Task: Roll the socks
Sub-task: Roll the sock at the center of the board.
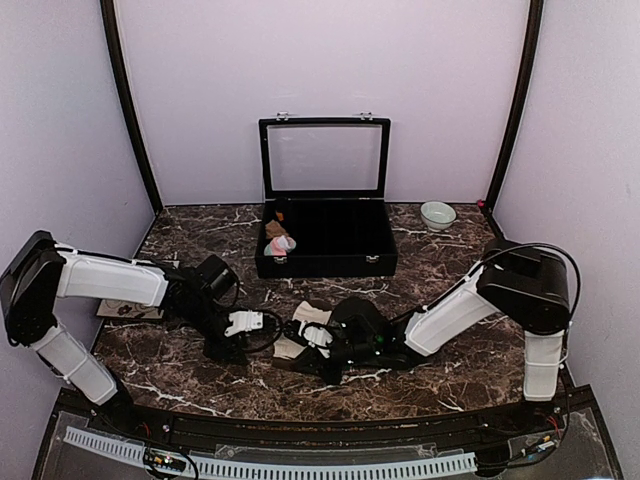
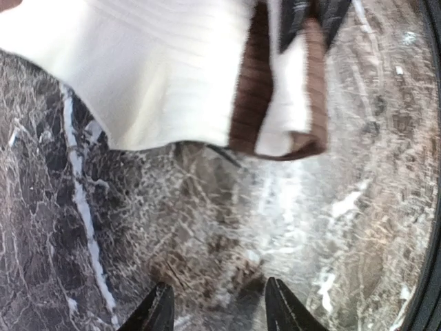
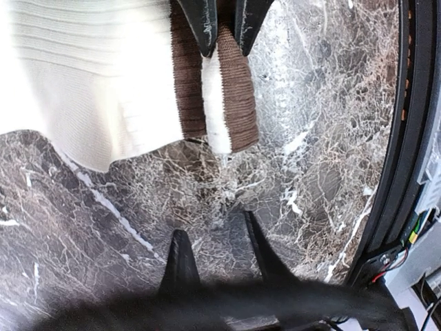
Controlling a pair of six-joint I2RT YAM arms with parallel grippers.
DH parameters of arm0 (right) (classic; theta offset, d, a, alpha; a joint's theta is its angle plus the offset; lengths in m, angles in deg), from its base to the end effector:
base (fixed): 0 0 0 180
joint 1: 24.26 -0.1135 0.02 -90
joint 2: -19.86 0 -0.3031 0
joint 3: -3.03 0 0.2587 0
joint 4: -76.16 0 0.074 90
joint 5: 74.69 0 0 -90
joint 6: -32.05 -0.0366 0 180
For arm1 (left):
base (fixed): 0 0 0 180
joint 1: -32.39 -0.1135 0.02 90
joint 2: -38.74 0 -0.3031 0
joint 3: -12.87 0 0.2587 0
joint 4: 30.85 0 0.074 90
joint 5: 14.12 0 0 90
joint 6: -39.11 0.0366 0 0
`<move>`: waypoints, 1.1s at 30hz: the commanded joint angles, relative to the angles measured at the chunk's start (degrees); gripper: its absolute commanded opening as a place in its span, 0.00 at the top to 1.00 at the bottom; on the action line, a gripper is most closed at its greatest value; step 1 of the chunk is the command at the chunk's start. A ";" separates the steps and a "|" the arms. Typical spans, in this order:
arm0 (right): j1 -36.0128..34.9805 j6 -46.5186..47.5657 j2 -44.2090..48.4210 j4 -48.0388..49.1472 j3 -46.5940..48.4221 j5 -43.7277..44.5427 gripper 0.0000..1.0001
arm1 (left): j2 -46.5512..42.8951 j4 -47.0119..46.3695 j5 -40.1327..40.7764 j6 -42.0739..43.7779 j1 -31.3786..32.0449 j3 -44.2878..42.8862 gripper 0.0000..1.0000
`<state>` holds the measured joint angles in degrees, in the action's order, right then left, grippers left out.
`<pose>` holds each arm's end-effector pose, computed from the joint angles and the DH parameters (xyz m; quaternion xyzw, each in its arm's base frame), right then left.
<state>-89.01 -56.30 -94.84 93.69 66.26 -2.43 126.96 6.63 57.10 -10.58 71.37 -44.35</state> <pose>0.1597 0.3648 0.1257 -0.5382 0.6901 0.3589 0.3245 0.2042 -0.1804 0.1821 0.6419 0.7269 -0.1581 0.1860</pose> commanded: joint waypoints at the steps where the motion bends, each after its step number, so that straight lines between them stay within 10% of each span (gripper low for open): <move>1: 1.73 -5.91 -4.46 -14.28 -2.60 -1.07 1.00 | -5.27 2.57 -4.69 3.42 0.47 -0.64 0.53; 11: 4.24 -11.44 -7.96 -21.50 -1.78 -3.72 1.00 | -0.39 0.81 -1.51 8.16 12.02 -7.62 0.64; 33: 7.66 -18.50 -15.76 -26.62 2.82 -14.39 1.00 | 2.68 -8.16 6.38 9.89 14.90 -3.65 0.65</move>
<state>-81.82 -73.54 -102.27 88.62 73.81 -23.17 128.82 1.91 60.26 -2.21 85.97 -49.95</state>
